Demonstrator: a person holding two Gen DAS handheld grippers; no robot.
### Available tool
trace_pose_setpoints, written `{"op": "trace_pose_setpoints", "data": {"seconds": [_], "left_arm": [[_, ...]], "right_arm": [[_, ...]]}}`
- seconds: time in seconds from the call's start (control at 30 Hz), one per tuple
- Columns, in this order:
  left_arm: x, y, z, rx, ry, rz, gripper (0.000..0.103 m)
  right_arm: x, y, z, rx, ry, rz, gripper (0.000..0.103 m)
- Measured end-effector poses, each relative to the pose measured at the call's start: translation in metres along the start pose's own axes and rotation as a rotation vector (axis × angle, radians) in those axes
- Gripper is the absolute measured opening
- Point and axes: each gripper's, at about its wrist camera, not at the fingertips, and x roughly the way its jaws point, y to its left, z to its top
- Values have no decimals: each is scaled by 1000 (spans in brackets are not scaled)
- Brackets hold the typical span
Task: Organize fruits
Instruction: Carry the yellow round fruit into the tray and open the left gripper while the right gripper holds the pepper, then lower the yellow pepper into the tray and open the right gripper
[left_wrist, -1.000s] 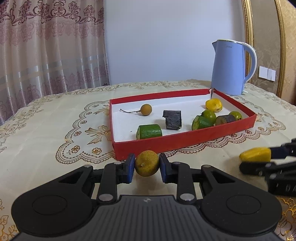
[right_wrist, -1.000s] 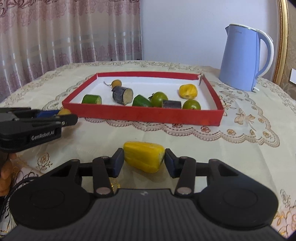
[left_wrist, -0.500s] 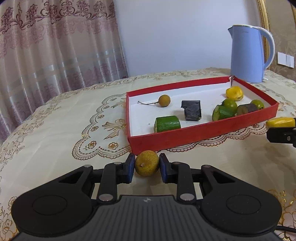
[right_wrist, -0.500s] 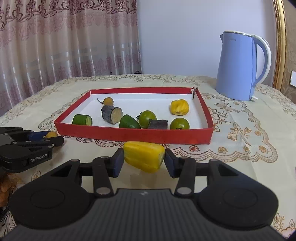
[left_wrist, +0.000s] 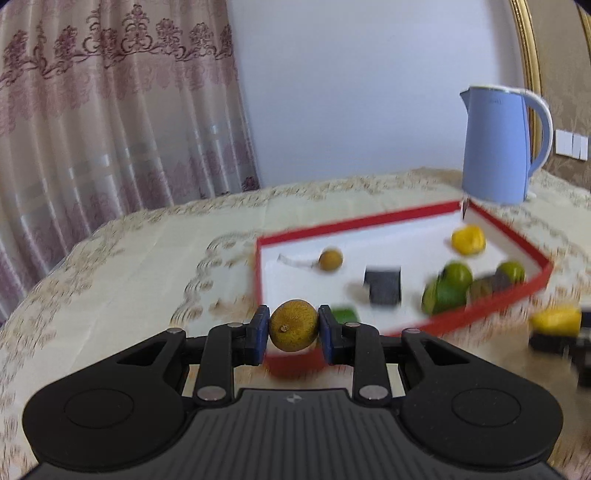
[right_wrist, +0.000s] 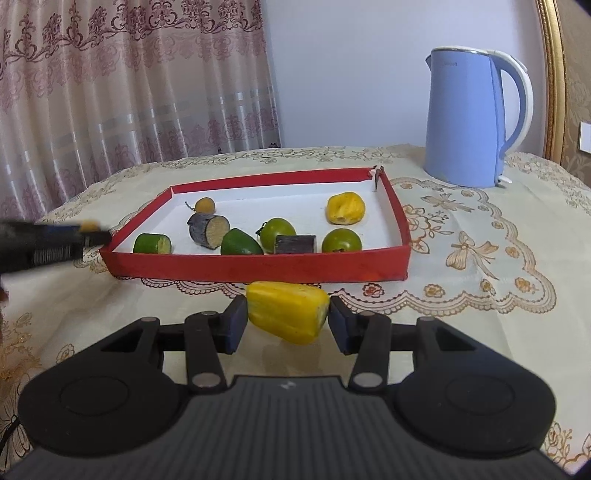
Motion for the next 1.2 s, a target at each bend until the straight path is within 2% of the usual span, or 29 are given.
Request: {"op": "trace_pose_setpoints", "data": {"seconds": [0.13,0.27,0.37,0.5,0.63,0.7,0.77,0.8,0.97,1.2], "left_arm": [[25,-6,28,-5,7,-40,27],[63,-12,43,-19,72,-62,27],[92,-13,44,-41,144,-46,27],[111,-16,39,-32,180,-7,27],[109,-18,38,-17,174,1,29],[106,-17,39,-19,166,10,35],[102,-15,40,-31,155,15,61],[100,-14,41,-34,144,21,64],[89,-15,42,-5,112,48,65],[79,-11,38,-21,109,47,65]], "right_arm": [[2,-4,-1,15,1,4,45],[3,-4,-1,19,3,5,45],[4,-4,-2,16,7,4,45],[6,-6,-4,22,11,5,45],[7,-7,-4,26,16,6,45],[7,-6,-4,23,18,6,45],[7,-5,-4,20,18,3,45],[7,-5,-4,19,19,2,45],[8,-5,-5,18,22,-5,45],[7,-3,-4,13,24,-17,45]]}}
